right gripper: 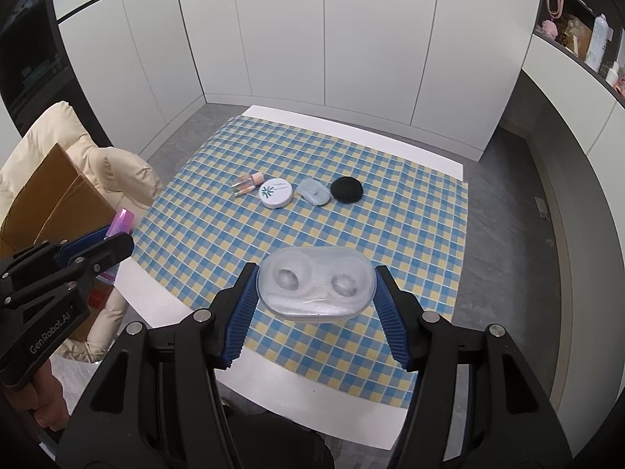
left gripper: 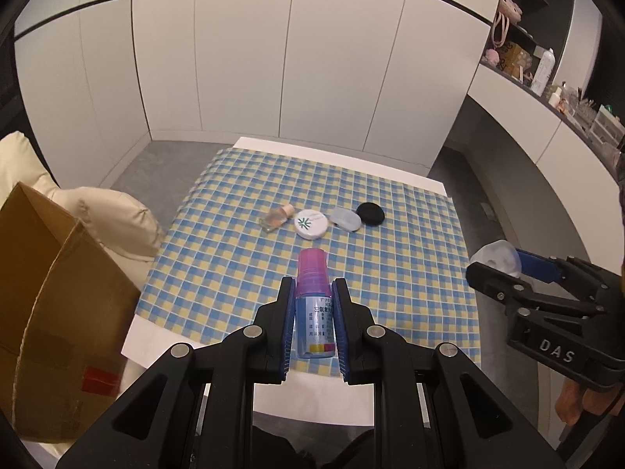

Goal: Organize objects
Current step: 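Lift and carry the spray bottle and lens case toward the cardboard box with both tools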

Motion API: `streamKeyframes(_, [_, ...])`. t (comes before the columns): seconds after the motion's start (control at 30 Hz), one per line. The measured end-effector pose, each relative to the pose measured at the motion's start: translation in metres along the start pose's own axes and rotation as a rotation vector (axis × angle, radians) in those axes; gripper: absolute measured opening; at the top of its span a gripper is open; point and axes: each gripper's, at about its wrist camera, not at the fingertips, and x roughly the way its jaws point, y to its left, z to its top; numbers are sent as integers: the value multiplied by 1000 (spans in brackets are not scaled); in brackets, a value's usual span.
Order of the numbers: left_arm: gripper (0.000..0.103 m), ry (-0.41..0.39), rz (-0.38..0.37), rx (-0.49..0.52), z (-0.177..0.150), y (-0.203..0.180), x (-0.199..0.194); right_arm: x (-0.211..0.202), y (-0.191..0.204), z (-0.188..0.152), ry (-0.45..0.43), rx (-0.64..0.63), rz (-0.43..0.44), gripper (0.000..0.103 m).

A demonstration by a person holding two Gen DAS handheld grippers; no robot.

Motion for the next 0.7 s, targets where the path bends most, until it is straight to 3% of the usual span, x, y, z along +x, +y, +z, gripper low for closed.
streamKeyframes(0.7, [18,-40,67,-110,-1,71,-19,10,68,19,-26,-85,52,61])
